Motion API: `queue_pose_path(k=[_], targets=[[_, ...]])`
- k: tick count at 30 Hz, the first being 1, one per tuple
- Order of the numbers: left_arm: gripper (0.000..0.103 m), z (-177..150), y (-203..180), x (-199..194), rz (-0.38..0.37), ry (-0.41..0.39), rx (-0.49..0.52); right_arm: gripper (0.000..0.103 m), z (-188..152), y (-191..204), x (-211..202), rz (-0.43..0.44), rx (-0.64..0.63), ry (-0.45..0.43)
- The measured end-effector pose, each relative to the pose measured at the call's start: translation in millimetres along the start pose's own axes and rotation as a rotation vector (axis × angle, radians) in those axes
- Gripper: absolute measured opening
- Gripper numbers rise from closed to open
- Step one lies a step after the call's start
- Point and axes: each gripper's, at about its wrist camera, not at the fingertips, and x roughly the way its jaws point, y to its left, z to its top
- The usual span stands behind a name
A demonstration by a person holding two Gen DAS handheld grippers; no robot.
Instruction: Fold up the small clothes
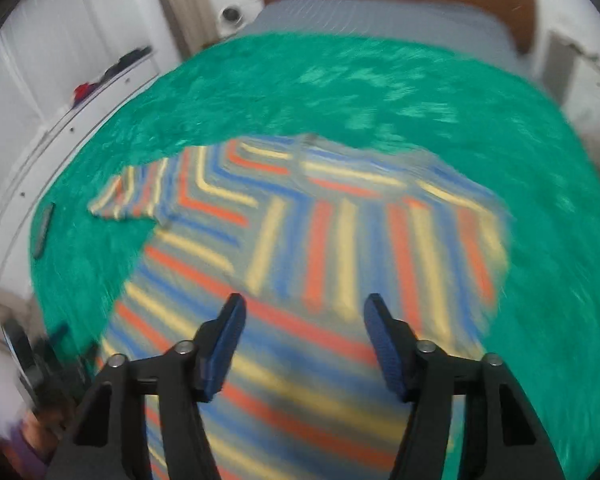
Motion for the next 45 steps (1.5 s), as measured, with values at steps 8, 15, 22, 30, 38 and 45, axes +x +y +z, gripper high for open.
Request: queue_pose_path(k=[8, 15, 22, 30, 38, 45], targets=[[0.103, 1, 2, 2, -0.019, 0.008, -0.004, 0.046, 80, 5, 109, 0.029, 0.123, 0.22], [0.103, 2, 3, 3, -0.029, 0.011, -0.009, 0.045, 79, 46, 144, -0.061, 0.042, 0.265], [0.103, 2, 4, 3, -0.029, 0.011, -0.009, 0.006, 72, 46, 146, -0.201, 0.045, 0.211], [0.103, 2, 3, 3, -0.03, 0.012, -0.009, 0.013, 96, 20, 106, -0.042, 0.209, -0.007], [0.103, 1, 4, 2, -0.03, 0.011, -0.008, 0.056, 76, -10, 88, 0.262, 0.358, -0.023], [0.103, 0, 3, 1, -0.025, 0.008, -0.01, 0.056, 22, -19, 63, 0.101, 0.114, 0.08]])
